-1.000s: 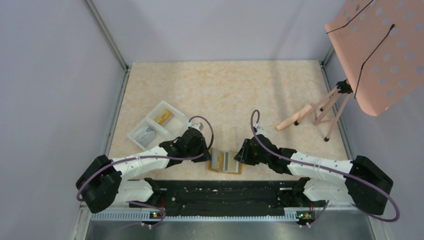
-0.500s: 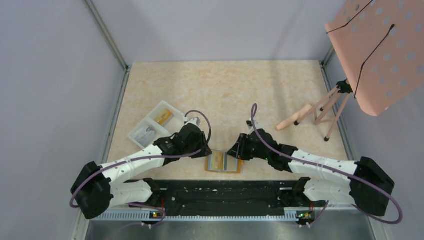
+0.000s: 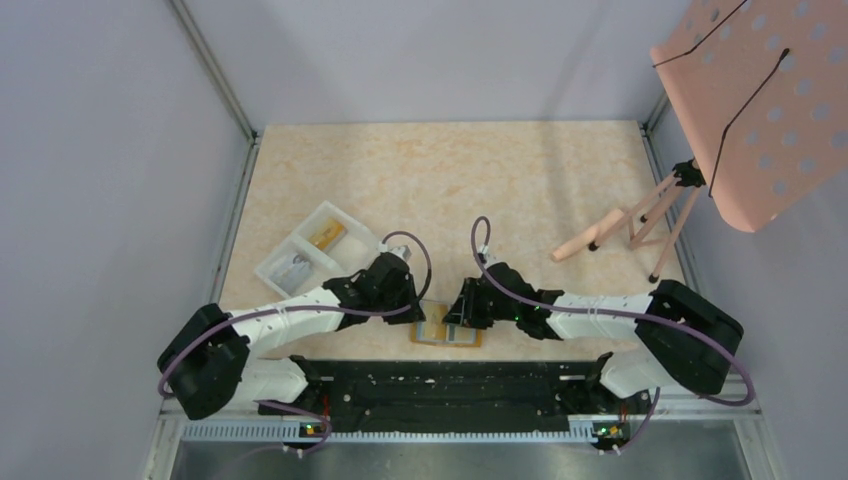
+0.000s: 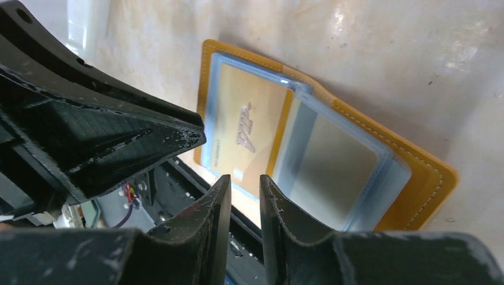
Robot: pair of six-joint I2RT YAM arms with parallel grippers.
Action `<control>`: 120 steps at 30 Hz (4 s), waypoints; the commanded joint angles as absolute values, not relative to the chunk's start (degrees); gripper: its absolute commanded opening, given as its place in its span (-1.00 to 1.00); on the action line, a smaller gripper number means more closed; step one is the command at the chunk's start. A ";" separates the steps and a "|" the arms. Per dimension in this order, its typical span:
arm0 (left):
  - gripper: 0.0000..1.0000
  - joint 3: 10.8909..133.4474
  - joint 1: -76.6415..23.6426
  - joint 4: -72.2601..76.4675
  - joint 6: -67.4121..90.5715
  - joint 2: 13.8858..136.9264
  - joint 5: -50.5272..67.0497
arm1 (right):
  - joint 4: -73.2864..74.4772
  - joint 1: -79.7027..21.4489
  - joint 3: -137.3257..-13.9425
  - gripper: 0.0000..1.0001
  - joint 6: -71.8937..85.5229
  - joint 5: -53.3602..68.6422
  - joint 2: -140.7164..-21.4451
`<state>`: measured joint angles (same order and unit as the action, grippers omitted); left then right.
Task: Take the credit cards out of the card holder
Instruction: Remove the credit card from the card holder.
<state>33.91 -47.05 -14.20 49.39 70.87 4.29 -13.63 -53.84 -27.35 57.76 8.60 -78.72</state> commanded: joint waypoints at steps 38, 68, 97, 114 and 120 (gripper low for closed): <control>-0.80 26.54 -47.29 -3.22 51.59 76.45 7.38 | -20.34 -53.37 -24.69 -0.51 58.31 5.36 -84.04; -1.00 26.01 -47.30 -0.44 51.94 77.59 10.81 | -39.26 -50.51 -17.04 -1.00 61.73 12.35 -81.89; -1.00 25.95 -47.29 1.16 53.32 78.16 11.30 | -23.87 -48.01 -17.12 -0.61 59.18 10.74 -70.22; -1.00 24.79 -47.29 2.98 53.79 78.53 12.13 | -26.72 -50.38 -20.20 -0.54 58.94 9.05 -80.08; -1.00 24.68 -47.35 3.34 53.79 78.79 12.13 | -19.04 -51.50 -23.19 -0.53 56.84 5.18 -80.07</control>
